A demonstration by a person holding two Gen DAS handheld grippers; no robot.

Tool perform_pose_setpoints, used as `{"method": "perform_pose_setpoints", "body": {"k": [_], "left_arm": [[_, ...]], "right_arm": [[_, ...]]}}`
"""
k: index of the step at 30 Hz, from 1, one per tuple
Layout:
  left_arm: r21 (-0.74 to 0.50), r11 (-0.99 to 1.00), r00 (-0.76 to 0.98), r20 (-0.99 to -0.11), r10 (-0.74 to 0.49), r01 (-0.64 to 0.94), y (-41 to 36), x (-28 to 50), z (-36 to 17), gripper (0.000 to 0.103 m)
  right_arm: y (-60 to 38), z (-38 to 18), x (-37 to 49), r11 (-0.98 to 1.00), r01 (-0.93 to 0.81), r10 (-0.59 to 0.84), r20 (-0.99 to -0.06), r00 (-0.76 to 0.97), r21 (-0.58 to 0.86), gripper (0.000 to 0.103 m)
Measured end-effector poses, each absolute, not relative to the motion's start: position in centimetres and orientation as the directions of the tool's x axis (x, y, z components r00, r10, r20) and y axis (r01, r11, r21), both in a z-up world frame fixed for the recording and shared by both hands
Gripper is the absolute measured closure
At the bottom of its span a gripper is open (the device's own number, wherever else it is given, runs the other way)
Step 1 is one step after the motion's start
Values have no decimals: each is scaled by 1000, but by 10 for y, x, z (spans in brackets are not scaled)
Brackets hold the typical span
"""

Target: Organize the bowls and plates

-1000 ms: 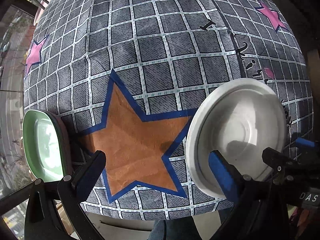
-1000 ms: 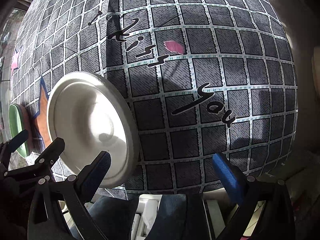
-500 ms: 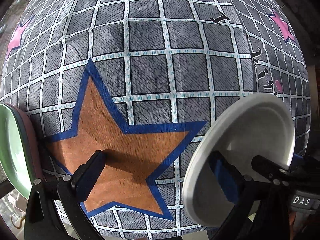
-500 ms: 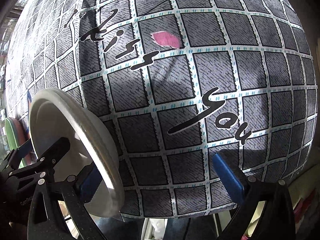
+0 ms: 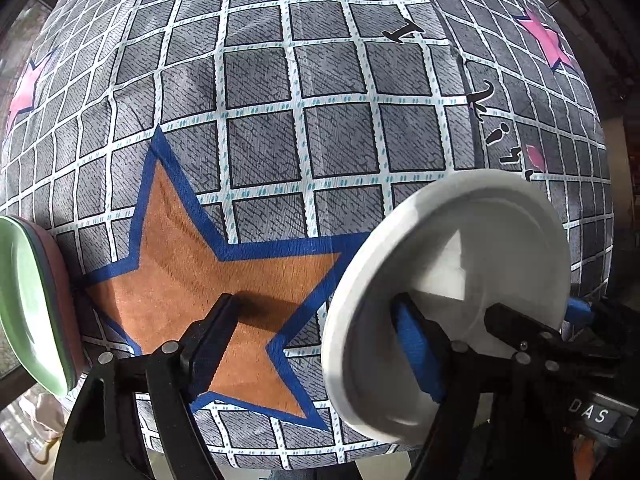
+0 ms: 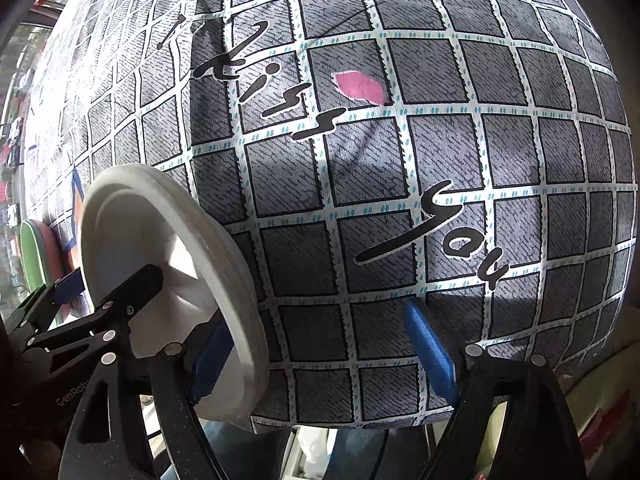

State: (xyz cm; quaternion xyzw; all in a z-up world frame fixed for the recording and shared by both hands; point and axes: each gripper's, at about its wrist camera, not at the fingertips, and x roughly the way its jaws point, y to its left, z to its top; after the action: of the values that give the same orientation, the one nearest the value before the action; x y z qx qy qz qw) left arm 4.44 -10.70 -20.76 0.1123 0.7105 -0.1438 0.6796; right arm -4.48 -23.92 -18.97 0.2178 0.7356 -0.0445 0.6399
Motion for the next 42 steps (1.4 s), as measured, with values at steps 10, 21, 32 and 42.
{"method": "perform_pose_setpoints", "body": {"k": [10, 21, 32, 42], "left_arm": [[-75, 905, -71, -996, -50, 418, -120, 30, -196, 64], [-71, 932, -72, -996, -49, 356, -75, 6, -189, 64], [-66, 969, 1, -998, -68, 236, 4, 22, -159, 64], [-49, 995, 92, -994, -58, 92, 84, 44, -125, 64]], "right_arm": [[-206, -181, -54, 876, 372, 363, -927, -93, 306, 81], [-143, -172, -54, 908, 301, 347, -925, -153, 291, 80], [-61, -142, -26, 942, 172, 312, -940, -135, 288, 80], [31, -105, 18, 953, 33, 302, -949, -87, 300, 80]]}}
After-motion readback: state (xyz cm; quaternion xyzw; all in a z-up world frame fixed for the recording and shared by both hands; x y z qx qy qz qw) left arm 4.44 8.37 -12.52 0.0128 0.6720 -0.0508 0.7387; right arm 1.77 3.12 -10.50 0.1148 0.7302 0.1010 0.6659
